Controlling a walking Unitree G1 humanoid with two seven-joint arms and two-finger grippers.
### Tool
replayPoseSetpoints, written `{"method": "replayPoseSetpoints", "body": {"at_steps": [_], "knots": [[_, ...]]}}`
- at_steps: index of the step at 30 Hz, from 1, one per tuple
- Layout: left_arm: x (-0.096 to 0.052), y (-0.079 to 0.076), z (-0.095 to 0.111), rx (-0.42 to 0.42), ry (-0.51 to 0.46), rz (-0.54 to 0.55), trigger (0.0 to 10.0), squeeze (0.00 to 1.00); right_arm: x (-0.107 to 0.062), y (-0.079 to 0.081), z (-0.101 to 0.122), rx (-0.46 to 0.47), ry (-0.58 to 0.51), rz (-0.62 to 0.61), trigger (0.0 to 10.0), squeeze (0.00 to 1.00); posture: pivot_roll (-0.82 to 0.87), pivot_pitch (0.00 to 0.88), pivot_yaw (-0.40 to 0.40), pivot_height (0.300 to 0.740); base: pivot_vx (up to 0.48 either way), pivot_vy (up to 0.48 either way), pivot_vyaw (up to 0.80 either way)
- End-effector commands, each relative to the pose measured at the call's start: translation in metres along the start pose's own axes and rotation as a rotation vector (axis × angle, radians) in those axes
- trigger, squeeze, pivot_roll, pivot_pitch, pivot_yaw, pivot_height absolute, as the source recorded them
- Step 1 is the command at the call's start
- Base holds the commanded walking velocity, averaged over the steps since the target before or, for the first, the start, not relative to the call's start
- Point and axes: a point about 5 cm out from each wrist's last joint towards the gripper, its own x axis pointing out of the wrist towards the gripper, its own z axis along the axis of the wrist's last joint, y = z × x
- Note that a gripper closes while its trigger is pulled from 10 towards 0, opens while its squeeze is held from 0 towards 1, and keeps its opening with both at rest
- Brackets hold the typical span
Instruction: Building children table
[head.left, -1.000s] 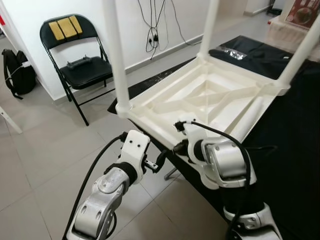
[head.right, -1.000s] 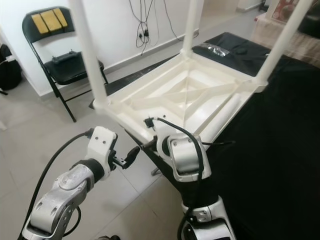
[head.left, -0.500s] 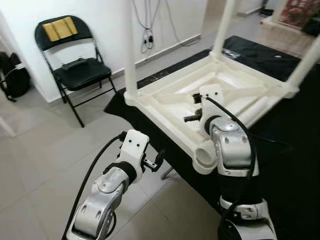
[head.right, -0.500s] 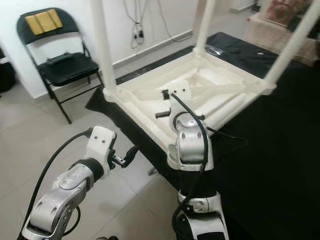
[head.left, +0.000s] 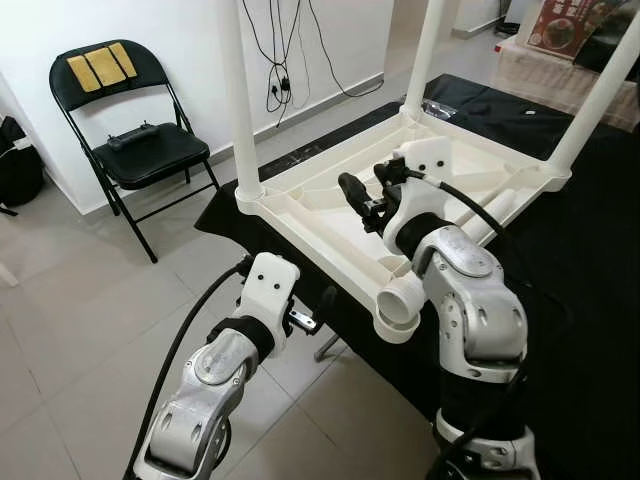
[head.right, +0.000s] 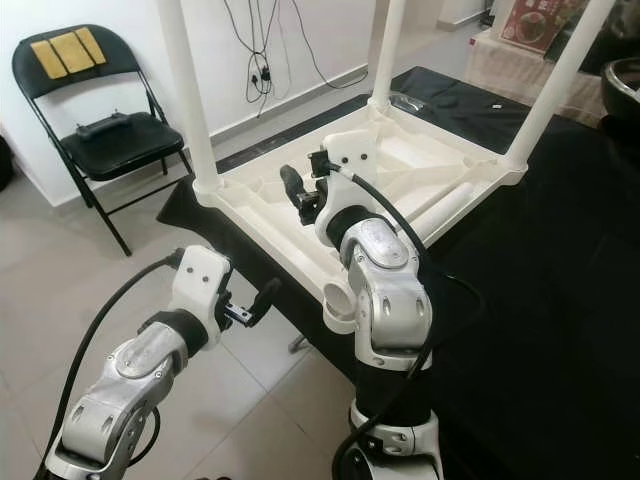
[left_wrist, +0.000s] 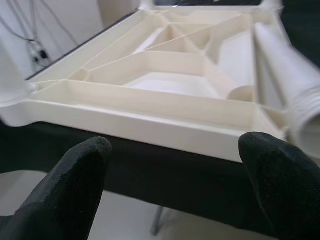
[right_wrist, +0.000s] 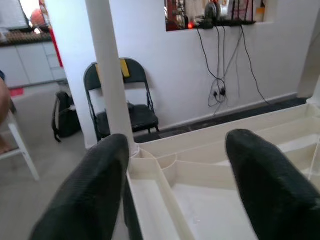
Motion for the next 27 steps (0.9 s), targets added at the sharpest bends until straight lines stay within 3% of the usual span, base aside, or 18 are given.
{"method": "replayPoseSetpoints", "body": {"at_steps": [1, 2, 8, 9, 11, 12, 19, 27], "knots": [[0.000, 0.003, -0.007, 0.013, 0.027, 0.041, 10.0, 0.00, -0.009, -0.006, -0.006, 0.010, -0.026, -0.017, 10.0, 1.00, -0.11, 0.095, 0.005, 0.740, 0.000, 0.000, 0.00], [-0.002, 0.007, -0.009, 0.020, 0.029, 0.061, 10.0, 0.00, -0.022, -0.014, -0.022, 0.001, -0.009, -0.063, 10.0, 1.00, -0.11, 0.094, 0.013, 0.740, 0.000, 0.000, 0.00], [-0.011, 0.016, -0.012, 0.039, 0.020, 0.079, 10.0, 0.00, -0.047, -0.021, -0.055, -0.017, 0.054, -0.156, 10.0, 1.00, -0.11, 0.094, 0.035, 0.740, 0.000, 0.000, 0.00], [-0.015, 0.019, -0.015, 0.033, 0.023, 0.088, 10.0, 0.00, -0.054, -0.017, -0.065, -0.015, 0.071, -0.153, 10.0, 0.35, -0.10, 0.093, 0.040, 0.740, 0.000, 0.000, 0.00], [-0.015, 0.019, -0.015, 0.033, 0.023, 0.088, 10.0, 0.00, -0.054, -0.017, -0.065, -0.015, 0.071, -0.153, 10.0, 0.35, -0.10, 0.093, 0.040, 0.740, 0.000, 0.000, 0.00], [-0.018, 0.021, -0.017, 0.023, 0.023, 0.096, 10.0, 0.00, -0.059, -0.012, -0.072, -0.011, 0.087, -0.143, 10.0, 0.00, -0.10, 0.090, 0.044, 0.740, 0.000, 0.000, 0.00], [-0.022, 0.030, -0.020, 0.019, -0.004, 0.145, 10.0, 0.00, -0.056, -0.004, -0.078, 0.004, 0.075, -0.099, 10.0, 0.00, -0.09, 0.079, 0.047, 0.740, 0.000, 0.000, 0.00], [-0.017, 0.031, -0.020, 0.037, 0.000, 0.156, 10.0, 0.00, -0.056, -0.004, -0.081, 0.005, 0.061, -0.104, 10.0, 0.00, -0.08, 0.071, 0.047, 0.740, 0.000, 0.480, 0.00]]}}
